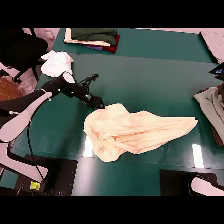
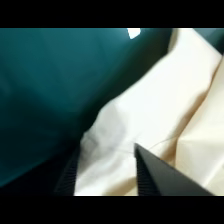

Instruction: Fold the shirts.

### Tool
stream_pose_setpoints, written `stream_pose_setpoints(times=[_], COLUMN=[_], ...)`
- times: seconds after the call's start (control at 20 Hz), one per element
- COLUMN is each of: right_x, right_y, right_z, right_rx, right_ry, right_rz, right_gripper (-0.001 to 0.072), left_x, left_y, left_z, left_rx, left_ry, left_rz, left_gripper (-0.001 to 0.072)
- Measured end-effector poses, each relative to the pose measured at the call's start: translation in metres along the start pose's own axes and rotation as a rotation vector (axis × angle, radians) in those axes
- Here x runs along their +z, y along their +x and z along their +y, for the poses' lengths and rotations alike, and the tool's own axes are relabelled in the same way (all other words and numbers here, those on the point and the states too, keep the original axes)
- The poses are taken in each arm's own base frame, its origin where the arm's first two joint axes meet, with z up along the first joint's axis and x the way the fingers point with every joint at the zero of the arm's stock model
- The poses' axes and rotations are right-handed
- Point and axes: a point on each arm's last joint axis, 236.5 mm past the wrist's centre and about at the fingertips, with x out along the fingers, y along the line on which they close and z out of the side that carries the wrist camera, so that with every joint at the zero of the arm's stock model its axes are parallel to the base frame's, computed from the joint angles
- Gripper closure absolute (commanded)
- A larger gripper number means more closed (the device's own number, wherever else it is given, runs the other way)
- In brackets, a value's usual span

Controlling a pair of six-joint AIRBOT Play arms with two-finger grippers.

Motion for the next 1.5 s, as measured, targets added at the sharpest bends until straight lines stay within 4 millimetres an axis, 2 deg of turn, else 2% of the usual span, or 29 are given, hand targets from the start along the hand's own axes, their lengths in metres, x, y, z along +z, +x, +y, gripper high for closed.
stream_pose_setpoints(times=[0.1,0.2,0.3,0.35,0.45,0.6,0.65,0.7,0.75,0.8,0.95,1.1,1.5], right_x=[0.001,0.002,0.000,-0.003,-0.014,-0.037,-0.048,-0.060,-0.072,-0.087,-0.122,-0.135,-0.093], right_y=[-0.001,-0.001,0.003,0.007,0.018,0.044,0.054,0.066,0.077,0.088,0.114,0.140,0.220], right_z=[0.002,0.002,-0.003,-0.007,-0.014,-0.032,-0.038,-0.045,-0.051,-0.057,-0.073,-0.074,-0.038], right_rx=[0.005,0.004,-0.005,-0.008,-0.009,-0.014,-0.012,-0.011,-0.008,-0.002,-0.001,0.039,0.202], right_ry=[-0.001,-0.003,0.002,0.009,0.031,0.091,0.117,0.148,0.180,0.215,0.300,0.369,0.424], right_rz=[-0.005,-0.009,0.005,0.028,0.074,0.150,0.177,0.209,0.242,0.281,0.365,0.389,0.351], right_gripper=[0.0265,0.0265,0.0264,0.0264,0.0264,0.0263,0.0262,0.0256,0.0213,0.0213,0.0210,0.0166,0.0165], left_x=[-0.006,-0.004,0.013,0.029,0.066,0.122,0.133,0.139,0.143,0.146,0.148,0.147,0.145], left_y=[0.007,0.007,-0.008,-0.023,-0.071,-0.174,-0.202,-0.221,-0.237,-0.248,-0.265,-0.272,-0.273], left_z=[-0.002,-0.003,0.004,0.005,-0.006,-0.016,-0.025,-0.030,-0.032,-0.034,-0.038,-0.039,-0.039], left_rx=[0.014,0.023,0.072,0.092,0.134,0.304,0.335,0.359,0.384,0.402,0.433,0.448,0.457], left_ry=[0.029,0.049,0.062,0.060,0.073,0.123,0.143,0.155,0.164,0.170,0.186,0.196,0.205], left_rz=[0.029,0.036,0.000,-0.045,-0.174,-0.465,-0.542,-0.591,-0.628,-0.654,-0.688,-0.696,-0.684], left_gripper=[0.0670,0.0674,0.0675,0.0675,0.0675,0.0675,0.0675,0.0675,0.0674,0.0675,0.0674,0.0674,0.0674])
